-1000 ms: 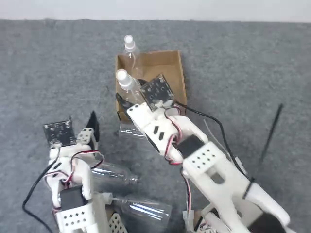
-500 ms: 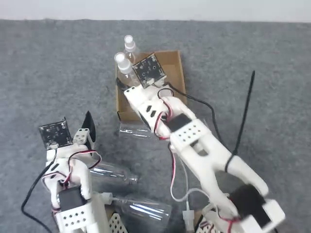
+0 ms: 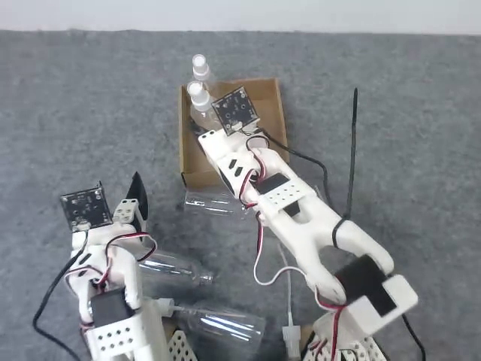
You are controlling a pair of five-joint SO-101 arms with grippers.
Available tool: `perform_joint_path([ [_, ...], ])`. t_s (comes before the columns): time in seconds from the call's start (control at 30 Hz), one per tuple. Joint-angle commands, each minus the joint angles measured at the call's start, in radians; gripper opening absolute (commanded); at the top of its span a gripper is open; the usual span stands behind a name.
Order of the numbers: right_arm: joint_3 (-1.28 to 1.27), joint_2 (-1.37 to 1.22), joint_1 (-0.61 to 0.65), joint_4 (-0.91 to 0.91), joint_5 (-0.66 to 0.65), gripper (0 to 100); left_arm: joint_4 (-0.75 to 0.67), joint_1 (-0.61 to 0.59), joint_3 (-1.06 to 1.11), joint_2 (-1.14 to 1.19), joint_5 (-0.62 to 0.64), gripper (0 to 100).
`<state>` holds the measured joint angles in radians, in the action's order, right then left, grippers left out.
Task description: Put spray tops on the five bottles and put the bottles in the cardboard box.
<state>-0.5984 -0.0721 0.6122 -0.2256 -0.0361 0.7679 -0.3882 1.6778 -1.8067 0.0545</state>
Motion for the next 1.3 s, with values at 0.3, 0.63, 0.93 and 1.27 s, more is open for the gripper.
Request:
perform_joint_path([
  [0.3,0.1,-0.153,-0.022,-0.217,0.008,1.1,-0.031,0.002,-0.036,-0.021,0.0,23],
  [0.63,0.262,-0.352,-0.025,-0.206,0.008,1.1,-0.031,0.002,-0.036,-0.021,0.0,23],
  [0.93,0.325,-0.43,-0.025,-0.209,0.008,1.1,-0.029,0.002,-0.036,-0.021,0.0,23],
  [1.27,0.319,-0.437,-0.025,-0.203,0.006,8.6,-0.029,0.002,-0.035,-0.021,0.0,23],
])
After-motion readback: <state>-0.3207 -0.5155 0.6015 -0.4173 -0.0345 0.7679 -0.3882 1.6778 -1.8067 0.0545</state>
